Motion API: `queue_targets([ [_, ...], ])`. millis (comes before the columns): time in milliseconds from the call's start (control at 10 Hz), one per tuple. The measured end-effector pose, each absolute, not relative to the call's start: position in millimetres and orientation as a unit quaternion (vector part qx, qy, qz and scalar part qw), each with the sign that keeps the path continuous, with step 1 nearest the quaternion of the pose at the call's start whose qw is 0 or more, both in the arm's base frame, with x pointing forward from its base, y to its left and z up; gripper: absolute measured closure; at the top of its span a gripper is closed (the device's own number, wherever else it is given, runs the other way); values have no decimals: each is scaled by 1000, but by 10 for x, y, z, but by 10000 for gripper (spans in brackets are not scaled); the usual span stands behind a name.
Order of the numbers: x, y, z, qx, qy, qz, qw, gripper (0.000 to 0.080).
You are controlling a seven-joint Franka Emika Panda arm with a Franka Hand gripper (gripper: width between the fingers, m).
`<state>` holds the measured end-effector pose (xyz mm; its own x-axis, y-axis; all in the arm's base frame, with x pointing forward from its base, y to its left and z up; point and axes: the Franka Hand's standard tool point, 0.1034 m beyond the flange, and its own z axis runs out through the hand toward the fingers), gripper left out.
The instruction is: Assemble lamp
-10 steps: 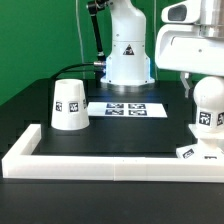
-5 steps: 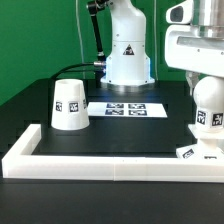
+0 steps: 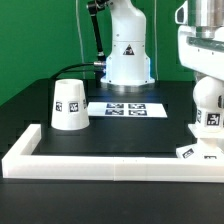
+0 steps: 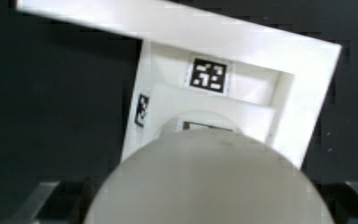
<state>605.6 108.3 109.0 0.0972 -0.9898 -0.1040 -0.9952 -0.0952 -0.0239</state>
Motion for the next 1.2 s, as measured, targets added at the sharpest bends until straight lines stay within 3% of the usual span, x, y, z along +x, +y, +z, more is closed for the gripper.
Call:
queue_targets([
  [700, 6058, 1130, 1111, -636, 769, 44, 46, 211],
  [800, 6046, 1161, 1108, -644, 762, 44, 45, 124],
  [1200, 5968, 1330, 1175, -715, 696, 48, 45, 100],
])
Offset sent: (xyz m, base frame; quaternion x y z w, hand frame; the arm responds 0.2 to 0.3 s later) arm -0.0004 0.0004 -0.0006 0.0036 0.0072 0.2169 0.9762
